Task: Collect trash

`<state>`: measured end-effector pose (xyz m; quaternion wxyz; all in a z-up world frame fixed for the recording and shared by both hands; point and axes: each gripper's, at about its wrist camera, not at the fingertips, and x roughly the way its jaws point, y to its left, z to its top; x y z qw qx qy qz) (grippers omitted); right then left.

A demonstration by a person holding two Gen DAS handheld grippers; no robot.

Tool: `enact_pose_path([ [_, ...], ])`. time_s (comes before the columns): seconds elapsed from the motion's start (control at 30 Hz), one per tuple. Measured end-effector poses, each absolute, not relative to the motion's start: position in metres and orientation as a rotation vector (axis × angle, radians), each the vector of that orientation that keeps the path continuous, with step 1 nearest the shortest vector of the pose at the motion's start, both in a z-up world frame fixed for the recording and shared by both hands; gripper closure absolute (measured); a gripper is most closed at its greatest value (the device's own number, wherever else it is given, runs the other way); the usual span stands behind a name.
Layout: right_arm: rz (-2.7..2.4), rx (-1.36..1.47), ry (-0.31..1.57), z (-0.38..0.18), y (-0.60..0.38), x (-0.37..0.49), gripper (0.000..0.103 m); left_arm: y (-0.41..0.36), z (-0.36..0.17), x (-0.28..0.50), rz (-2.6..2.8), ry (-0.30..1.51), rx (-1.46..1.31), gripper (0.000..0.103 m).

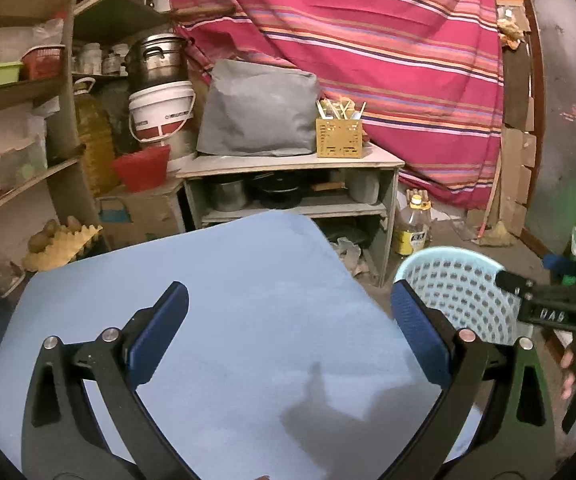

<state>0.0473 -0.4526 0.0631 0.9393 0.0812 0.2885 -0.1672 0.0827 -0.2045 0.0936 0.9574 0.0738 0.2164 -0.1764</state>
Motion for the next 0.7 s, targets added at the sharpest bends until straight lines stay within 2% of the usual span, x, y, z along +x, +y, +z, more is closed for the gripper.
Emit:
enact_pose_path([
  [0.3, -0.231, 0.186, 0.536, 0.053, -0.354, 0.008, 0.005, -0.129, 0.065, 0.022, -0.213, 0.387, 0.129, 0.005],
  [0.7, -0.169, 0.076, 0.455, 0.026, -0.267, -0.033, 0.005, -0.05, 0.025, -0.004, -0.053, 0.436, 0.072, 0.005],
])
